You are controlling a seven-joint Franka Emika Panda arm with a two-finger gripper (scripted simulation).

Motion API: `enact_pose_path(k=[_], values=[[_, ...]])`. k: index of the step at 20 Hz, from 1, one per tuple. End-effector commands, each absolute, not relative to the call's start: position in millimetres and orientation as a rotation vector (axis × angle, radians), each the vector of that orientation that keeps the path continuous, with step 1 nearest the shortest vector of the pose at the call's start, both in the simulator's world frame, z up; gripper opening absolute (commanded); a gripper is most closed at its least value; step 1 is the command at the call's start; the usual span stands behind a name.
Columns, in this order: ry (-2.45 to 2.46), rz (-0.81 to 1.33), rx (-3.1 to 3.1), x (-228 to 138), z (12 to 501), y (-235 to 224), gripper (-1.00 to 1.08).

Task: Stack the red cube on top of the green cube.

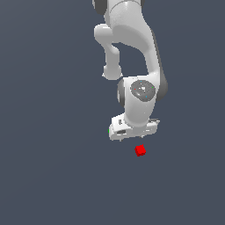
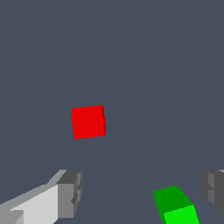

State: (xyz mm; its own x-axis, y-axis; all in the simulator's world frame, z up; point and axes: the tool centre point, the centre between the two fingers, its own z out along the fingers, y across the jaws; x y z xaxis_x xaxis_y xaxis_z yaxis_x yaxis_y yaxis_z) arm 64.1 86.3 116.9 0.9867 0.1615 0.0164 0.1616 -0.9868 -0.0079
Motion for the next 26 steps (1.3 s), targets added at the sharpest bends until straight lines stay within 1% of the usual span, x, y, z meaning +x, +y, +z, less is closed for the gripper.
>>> enact_pose_path(k=[1, 6, 12, 26], values=[[-0.303, -0.018, -3.12, 72, 103, 102, 1.0], [-0.373, -0.008, -3.116, 82, 84, 126, 1.0], [-0.42, -0.001, -3.113, 89, 71, 142, 1.0], [-0.428, 0.001, -3.112, 90, 63, 144, 1.0]])
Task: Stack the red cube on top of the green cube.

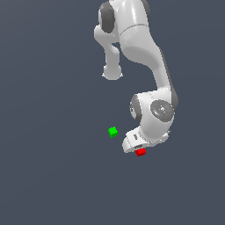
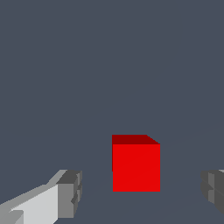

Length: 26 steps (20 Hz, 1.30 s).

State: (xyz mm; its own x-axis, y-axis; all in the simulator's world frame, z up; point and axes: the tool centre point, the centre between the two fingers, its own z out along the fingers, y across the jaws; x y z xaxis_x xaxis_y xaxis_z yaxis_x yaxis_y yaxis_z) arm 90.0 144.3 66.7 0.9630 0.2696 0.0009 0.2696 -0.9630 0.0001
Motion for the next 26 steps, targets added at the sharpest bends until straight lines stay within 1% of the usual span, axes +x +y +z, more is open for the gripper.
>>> enact_pose_path(k=[1, 9, 15, 16, 26], values=[[-0.428, 0.001, -3.112, 89, 60, 144, 1.0], [-0.427, 0.0, -3.113, 88, 22, 144, 1.0], [-0.426, 0.0, -3.113, 90, 20, 144, 1.0], [-0.426, 0.0, -3.113, 90, 20, 144, -1.0], [-0.426, 0.001, -3.113, 89, 20, 144, -1.0]])
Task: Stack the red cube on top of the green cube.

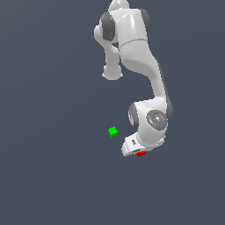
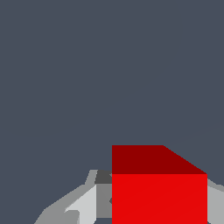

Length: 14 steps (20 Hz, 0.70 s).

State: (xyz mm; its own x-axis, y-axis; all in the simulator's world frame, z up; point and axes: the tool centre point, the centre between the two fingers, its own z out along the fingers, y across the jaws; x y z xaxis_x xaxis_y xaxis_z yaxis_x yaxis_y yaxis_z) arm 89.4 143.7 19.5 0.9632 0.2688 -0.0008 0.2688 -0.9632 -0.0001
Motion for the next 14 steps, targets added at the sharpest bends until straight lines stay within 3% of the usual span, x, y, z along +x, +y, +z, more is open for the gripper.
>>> enact_pose_path(k=[1, 14], values=[[0.426, -0.001, 3.112, 89, 20, 144, -1.0], [0.426, -0.001, 3.112, 88, 81, 143, -1.0]])
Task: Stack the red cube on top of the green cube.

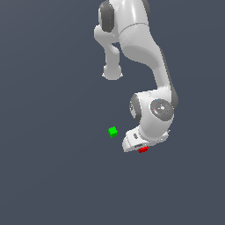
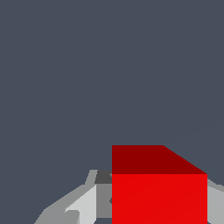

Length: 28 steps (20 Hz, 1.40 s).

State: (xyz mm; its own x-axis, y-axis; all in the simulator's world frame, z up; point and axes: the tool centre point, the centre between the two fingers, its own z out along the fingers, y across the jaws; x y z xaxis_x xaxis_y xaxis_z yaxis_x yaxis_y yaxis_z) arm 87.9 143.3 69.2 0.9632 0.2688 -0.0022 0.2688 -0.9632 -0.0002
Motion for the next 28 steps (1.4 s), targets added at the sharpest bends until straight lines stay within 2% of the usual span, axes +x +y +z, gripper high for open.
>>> enact_pose_path(k=[1, 10, 19, 28], values=[[0.427, 0.0, 3.112, 88, 89, 143, -1.0], [0.427, 0.0, 3.112, 89, 120, 144, -1.0], [0.426, 0.001, 3.113, 86, 118, 140, -1.0], [0.426, 0.001, 3.113, 67, 108, 116, -1.0]])
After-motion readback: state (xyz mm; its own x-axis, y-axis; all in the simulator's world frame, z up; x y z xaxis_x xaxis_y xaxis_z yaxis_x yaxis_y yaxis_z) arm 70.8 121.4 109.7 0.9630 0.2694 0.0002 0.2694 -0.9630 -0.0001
